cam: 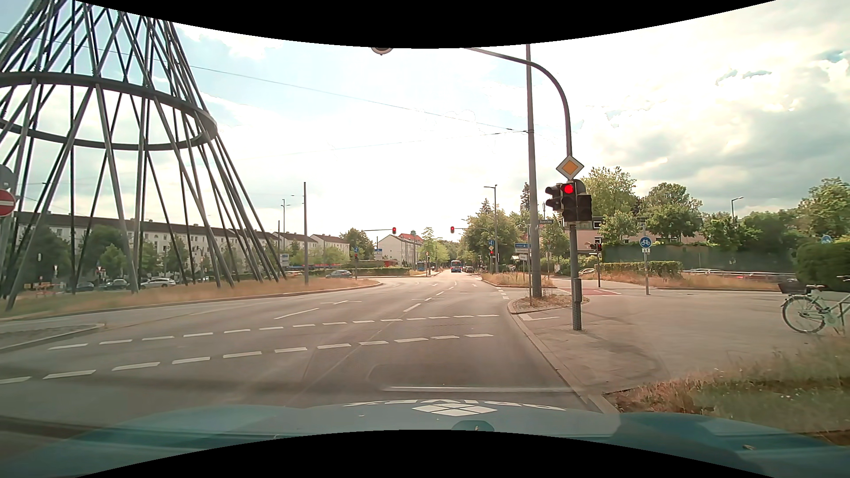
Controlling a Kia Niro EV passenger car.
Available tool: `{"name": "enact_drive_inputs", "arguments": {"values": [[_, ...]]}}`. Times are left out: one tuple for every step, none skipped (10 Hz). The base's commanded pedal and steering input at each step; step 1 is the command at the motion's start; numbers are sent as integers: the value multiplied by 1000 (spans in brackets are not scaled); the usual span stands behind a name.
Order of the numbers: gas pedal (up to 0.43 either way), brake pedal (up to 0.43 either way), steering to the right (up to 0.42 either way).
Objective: Follow the waypoints while adhering to traffic rules and regulations
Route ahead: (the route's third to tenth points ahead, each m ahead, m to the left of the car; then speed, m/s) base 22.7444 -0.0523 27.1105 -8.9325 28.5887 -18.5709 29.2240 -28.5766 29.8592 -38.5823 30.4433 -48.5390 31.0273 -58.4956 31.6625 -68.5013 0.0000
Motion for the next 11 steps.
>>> {"name": "enact_drive_inputs", "arguments": {"values": [[0, 311, 10], [0, 317, 10], [0, 311, 10], [0, 317, 11], [0, 317, 10], [0, 317, 10], [0, 317, 10], [0, 317, 10], [0, 317, 10], [0, 317, 10], [0, 317, 10]]}}
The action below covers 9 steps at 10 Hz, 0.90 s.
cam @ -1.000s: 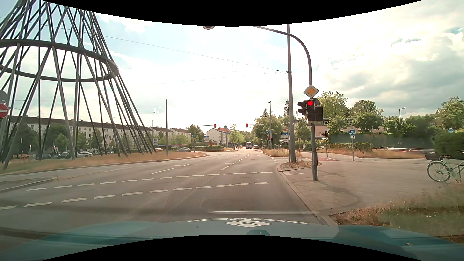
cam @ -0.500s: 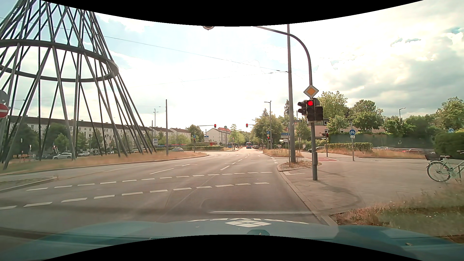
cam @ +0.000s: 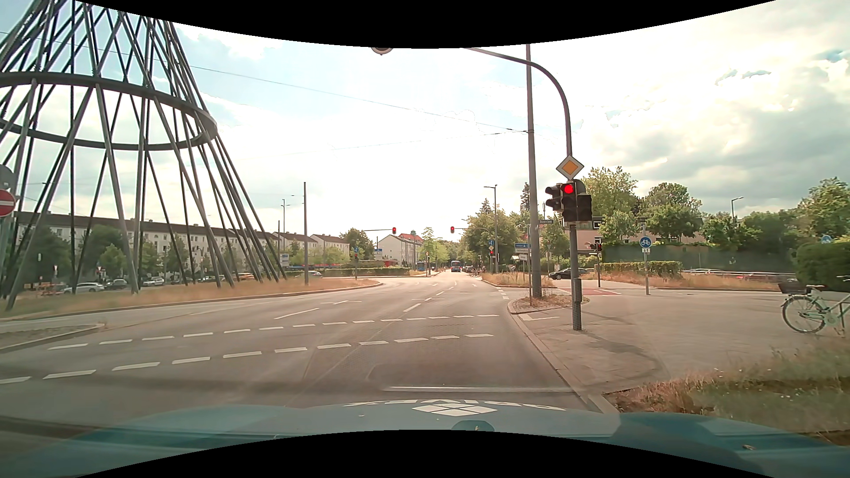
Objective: Follow the waypoints while adhering to traffic rules and regulations
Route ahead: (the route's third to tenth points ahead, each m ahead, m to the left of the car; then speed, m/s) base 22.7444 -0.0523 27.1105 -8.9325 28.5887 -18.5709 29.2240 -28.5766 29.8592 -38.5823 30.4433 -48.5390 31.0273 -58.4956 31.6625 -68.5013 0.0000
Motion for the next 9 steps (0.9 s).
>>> {"name": "enact_drive_inputs", "arguments": {"values": [[0, 317, 10], [0, 317, 10], [0, 317, 10], [0, 317, 10], [0, 317, 10], [0, 317, 10], [0, 317, 10], [0, 317, 10], [0, 317, 10]]}}
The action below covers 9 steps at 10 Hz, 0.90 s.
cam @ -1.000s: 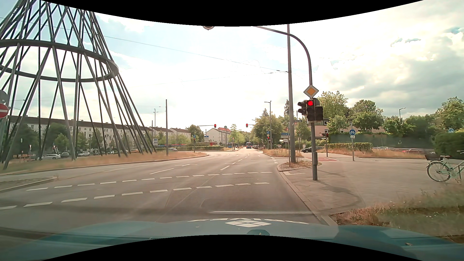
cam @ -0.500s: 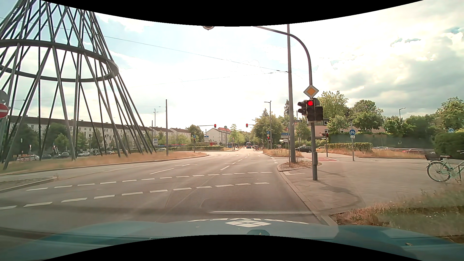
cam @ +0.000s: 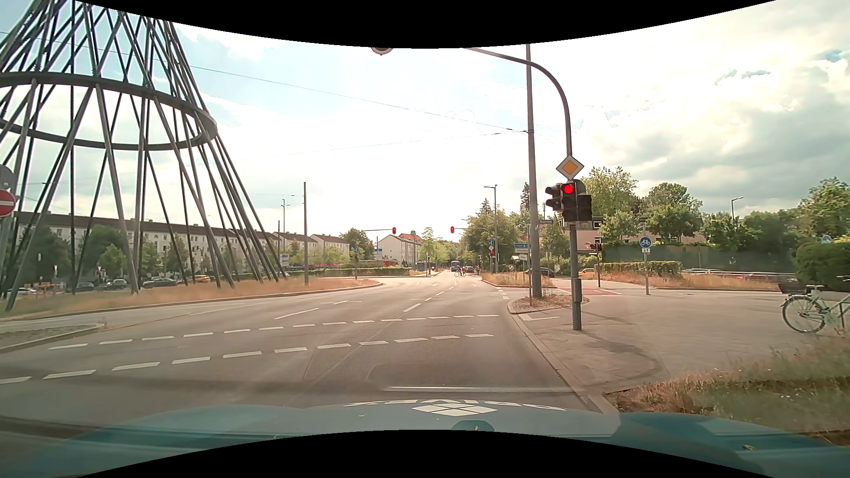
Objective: Follow the waypoints while adhering to traffic rules and regulations
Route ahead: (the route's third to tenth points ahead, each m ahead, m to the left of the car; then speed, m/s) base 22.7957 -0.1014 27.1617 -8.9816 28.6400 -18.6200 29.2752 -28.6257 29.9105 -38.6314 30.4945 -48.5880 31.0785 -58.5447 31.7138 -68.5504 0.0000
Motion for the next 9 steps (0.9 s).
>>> {"name": "enact_drive_inputs", "arguments": {"values": [[0, 317, 10], [0, 317, 10], [0, 317, 10], [0, 317, 10], [0, 317, 10], [0, 317, 10], [0, 317, 10], [0, 317, 10], [0, 317, 10]]}}
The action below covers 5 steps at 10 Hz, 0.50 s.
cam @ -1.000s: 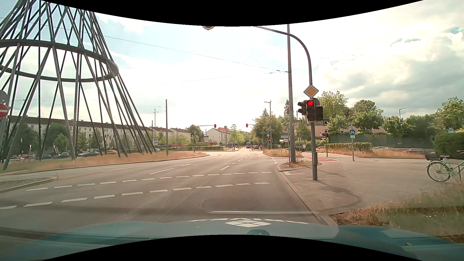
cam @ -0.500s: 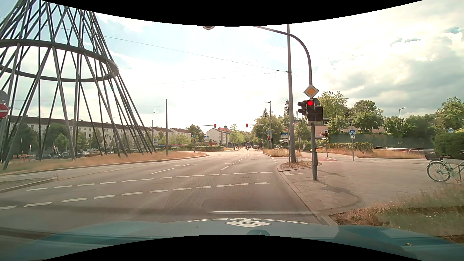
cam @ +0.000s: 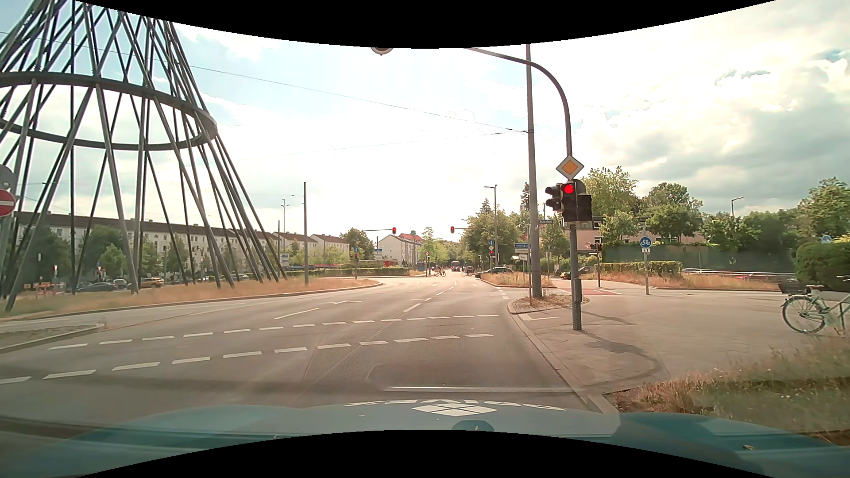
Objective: Follow the waypoints while adhering to traffic rules and regulations
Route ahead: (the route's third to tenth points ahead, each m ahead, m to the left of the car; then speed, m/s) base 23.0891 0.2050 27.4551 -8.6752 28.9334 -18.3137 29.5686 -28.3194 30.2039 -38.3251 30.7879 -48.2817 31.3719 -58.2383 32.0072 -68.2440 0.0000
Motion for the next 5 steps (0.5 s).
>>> {"name": "enact_drive_inputs", "arguments": {"values": [[0, 317, 10], [0, 317, 10], [0, 317, 10], [0, 317, 10], [0, 317, 10]]}}
